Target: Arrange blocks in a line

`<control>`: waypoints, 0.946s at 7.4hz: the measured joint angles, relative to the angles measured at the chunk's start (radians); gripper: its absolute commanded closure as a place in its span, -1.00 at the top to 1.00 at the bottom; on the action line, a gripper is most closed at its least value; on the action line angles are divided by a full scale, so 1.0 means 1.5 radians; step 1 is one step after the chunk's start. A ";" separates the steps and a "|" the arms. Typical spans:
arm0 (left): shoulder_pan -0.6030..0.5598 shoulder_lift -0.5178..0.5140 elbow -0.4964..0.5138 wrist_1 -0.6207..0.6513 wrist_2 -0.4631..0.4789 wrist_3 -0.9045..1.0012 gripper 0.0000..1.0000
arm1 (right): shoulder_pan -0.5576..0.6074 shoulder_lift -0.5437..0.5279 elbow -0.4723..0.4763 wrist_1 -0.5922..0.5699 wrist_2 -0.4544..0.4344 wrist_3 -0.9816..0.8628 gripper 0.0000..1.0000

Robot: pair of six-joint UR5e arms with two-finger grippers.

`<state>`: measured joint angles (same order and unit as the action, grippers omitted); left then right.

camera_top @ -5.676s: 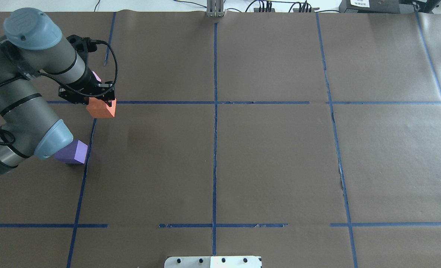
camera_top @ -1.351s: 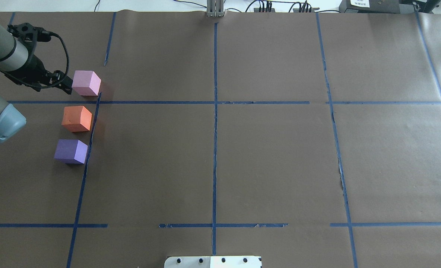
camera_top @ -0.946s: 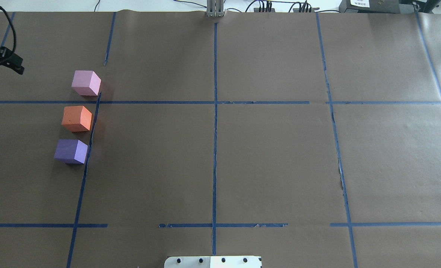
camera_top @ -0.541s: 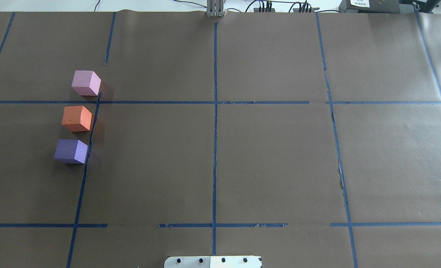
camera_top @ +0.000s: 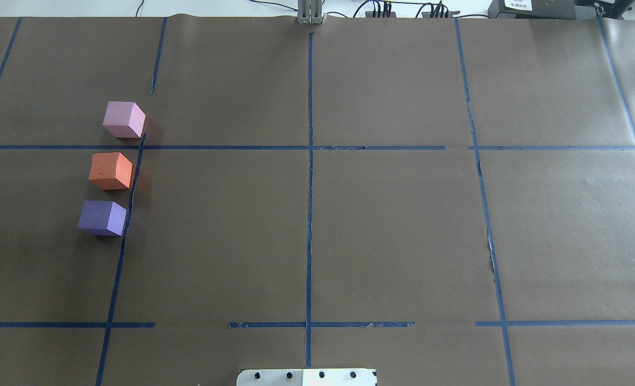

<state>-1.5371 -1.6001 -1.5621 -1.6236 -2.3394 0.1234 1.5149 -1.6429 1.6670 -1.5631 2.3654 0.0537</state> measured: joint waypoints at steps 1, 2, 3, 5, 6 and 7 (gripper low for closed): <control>-0.010 0.005 0.000 0.002 0.000 0.002 1.00 | 0.000 0.000 0.000 0.000 0.000 0.000 1.00; -0.020 0.013 -0.003 0.006 0.001 0.003 1.00 | 0.000 0.000 0.000 0.000 0.000 0.000 1.00; -0.025 0.022 -0.009 0.012 0.000 0.003 1.00 | 0.000 0.000 0.000 0.000 0.000 0.000 1.00; -0.029 0.027 -0.013 0.027 0.000 0.002 1.00 | 0.000 0.000 0.000 0.000 0.000 0.000 1.00; -0.029 0.027 -0.013 0.034 -0.001 -0.003 1.00 | 0.000 0.000 0.000 0.000 0.000 0.000 1.00; -0.030 0.027 -0.013 0.040 0.000 -0.012 1.00 | 0.000 0.000 0.000 0.000 0.000 0.000 1.00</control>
<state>-1.5813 -1.5594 -1.5809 -1.5631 -2.3397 0.1059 1.5153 -1.6429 1.6674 -1.5631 2.3654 0.0537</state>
